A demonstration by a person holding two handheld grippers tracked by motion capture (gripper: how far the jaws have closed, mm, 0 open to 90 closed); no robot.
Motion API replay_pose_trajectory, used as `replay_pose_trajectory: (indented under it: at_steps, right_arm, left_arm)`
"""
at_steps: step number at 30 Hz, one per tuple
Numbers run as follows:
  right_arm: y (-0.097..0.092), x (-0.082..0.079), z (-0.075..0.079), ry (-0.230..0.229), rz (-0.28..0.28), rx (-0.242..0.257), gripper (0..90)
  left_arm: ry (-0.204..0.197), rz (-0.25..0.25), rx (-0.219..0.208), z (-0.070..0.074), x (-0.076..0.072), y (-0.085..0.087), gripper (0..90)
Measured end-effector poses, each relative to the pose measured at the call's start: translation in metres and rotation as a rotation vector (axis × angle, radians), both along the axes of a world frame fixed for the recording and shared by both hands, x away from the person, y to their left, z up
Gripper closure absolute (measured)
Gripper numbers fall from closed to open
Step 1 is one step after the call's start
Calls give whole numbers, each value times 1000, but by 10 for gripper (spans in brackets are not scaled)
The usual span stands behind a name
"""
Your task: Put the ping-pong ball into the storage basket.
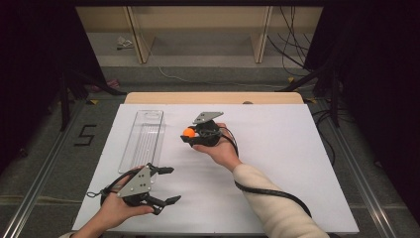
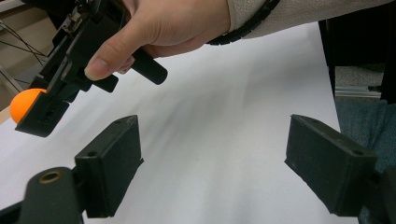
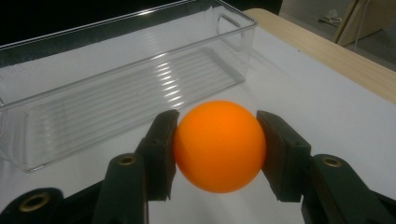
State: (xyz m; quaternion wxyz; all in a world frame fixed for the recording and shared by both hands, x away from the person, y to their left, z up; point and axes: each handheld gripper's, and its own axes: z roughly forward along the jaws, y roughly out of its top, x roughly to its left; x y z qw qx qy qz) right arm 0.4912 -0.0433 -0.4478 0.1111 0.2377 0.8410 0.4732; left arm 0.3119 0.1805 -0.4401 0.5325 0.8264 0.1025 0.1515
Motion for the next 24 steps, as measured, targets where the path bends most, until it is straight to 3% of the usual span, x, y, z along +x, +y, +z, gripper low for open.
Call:
replay_pose_trajectory:
  at_steps: [24]
  right_arm:
    - [0, -2, 16, -14, 8, 32, 514]
  left_arm:
    - [-1, -1, 3, 0, 0, 0, 177]
